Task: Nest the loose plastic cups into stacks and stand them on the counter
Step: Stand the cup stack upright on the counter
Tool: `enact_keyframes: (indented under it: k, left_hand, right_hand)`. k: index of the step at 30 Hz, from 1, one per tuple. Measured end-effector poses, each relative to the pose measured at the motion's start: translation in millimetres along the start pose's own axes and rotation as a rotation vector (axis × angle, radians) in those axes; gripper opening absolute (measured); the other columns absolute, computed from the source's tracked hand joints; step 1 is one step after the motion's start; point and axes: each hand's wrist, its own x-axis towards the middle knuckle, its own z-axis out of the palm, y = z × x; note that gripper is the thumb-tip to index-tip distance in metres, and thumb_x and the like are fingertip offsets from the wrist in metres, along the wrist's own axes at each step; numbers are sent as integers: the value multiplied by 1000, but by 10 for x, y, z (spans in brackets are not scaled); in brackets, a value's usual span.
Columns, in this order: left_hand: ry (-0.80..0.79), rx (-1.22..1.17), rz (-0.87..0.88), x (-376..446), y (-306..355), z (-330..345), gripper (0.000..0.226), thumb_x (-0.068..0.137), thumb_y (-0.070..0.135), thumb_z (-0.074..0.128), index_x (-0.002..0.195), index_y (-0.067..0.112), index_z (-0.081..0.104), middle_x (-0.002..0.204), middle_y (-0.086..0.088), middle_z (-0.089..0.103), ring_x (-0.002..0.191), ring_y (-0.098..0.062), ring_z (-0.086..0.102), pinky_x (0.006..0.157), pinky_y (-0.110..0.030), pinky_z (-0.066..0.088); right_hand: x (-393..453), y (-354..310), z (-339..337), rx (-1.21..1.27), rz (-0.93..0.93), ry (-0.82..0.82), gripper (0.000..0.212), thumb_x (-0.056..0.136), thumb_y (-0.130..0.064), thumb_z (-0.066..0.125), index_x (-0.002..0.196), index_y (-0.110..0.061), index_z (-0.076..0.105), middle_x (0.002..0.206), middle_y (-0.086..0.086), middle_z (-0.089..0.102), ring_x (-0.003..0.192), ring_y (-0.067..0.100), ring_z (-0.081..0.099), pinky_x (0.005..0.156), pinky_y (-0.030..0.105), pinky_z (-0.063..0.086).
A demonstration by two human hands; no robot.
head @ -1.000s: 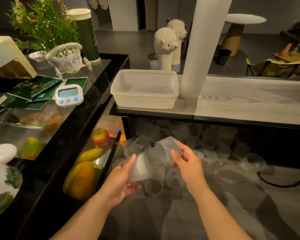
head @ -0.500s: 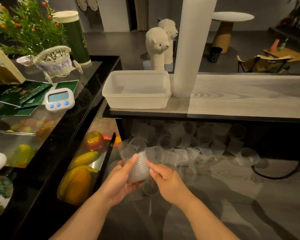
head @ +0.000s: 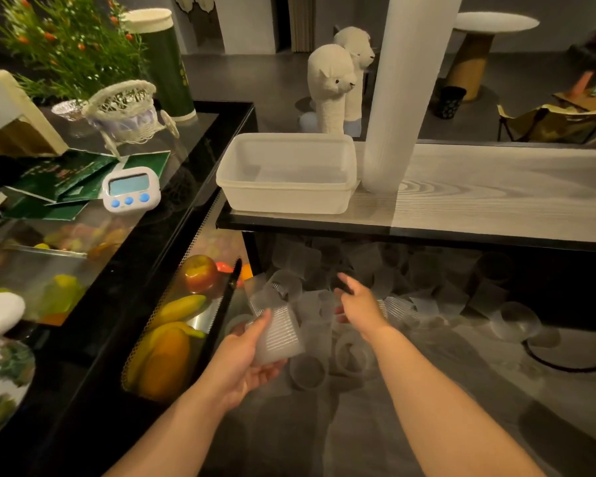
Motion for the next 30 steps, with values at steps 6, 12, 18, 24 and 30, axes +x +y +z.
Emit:
enact_keyframes:
  k: [6, 12, 18, 24, 30]
  left_hand:
    - [58, 72, 94, 7, 77, -65, 47, 82, 52, 69, 118, 27, 54, 111, -11, 67, 100, -31, 68, 67, -39, 55]
    - [82, 70, 119, 18, 71, -120, 44, 83, 52, 68, 119, 28, 55, 110, -8, 67, 101, -29, 66, 69, -38, 52]
    - [47, 57, 106, 50, 11, 19, 46, 82, 50, 69, 120, 26, 56, 111, -8, 67, 103, -29, 64, 70, -37, 50]
    - [-7, 83, 116, 78, -14, 123, 54, 81, 45, 72, 124, 20, 54, 114, -11, 65, 102, -27, 65, 72, -35, 53]
    - [-19, 97, 73, 159, -88, 90, 82, 66, 49, 78, 135, 21, 45, 122, -11, 62, 108, -30, 64, 71, -36, 55]
  right_hand:
    - [251, -9, 195, 316, 136, 27, 52, 99, -13, 55, 147, -10, 35, 106, 5, 61, 70, 17, 63, 48, 24, 51]
    - [-180, 124, 93, 372, -38, 351, 13, 93, -14, 63, 102, -22, 69, 103, 7, 71, 88, 17, 68, 86, 36, 57]
    - [-974, 91, 5, 294, -268, 81, 32, 92, -11, 64, 115, -34, 62, 78, 0, 66, 67, 10, 60, 69, 22, 55]
    - [-1130, 99, -55, 5, -357, -2, 42, 94, -16, 62, 114, -53, 59, 85, -11, 67, 78, -1, 61, 80, 12, 48]
    - [-1117, 84, 53, -121, -362, -273, 38, 100, -19, 52, 128, -44, 53, 87, -38, 61, 91, -18, 56, 88, 7, 42]
